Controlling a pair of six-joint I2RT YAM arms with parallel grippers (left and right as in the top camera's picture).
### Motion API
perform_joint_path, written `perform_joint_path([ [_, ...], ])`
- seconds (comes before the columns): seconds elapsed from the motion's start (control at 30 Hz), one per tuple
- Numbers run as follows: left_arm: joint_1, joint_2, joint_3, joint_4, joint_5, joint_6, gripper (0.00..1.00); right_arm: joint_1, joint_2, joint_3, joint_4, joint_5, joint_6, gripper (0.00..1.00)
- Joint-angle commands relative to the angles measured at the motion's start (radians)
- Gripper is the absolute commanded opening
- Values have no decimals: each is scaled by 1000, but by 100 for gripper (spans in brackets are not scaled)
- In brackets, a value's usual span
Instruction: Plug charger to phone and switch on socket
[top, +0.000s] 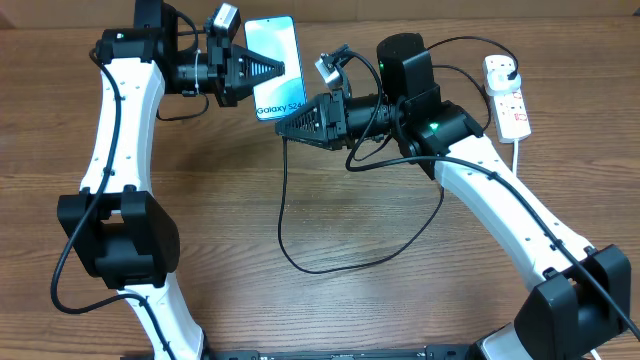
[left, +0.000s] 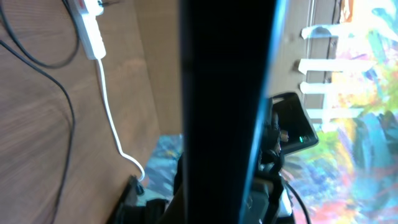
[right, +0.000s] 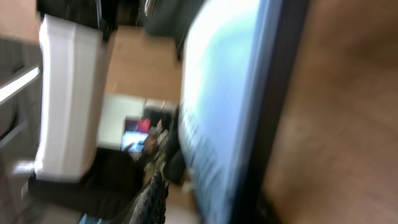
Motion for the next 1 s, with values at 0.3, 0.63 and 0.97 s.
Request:
perform_joint_path([
  [0.3,-58,-20,2,-13,63,11,4,-25,25,9,7,79,-4,28],
  [0.63,-24,-20,2,33,33,-25,4,-25,25,9,-17,-32,5,51],
  [0.97,26,-20,2,51,-54,-68,4,-25,25,9,-159,-73,-26,50],
])
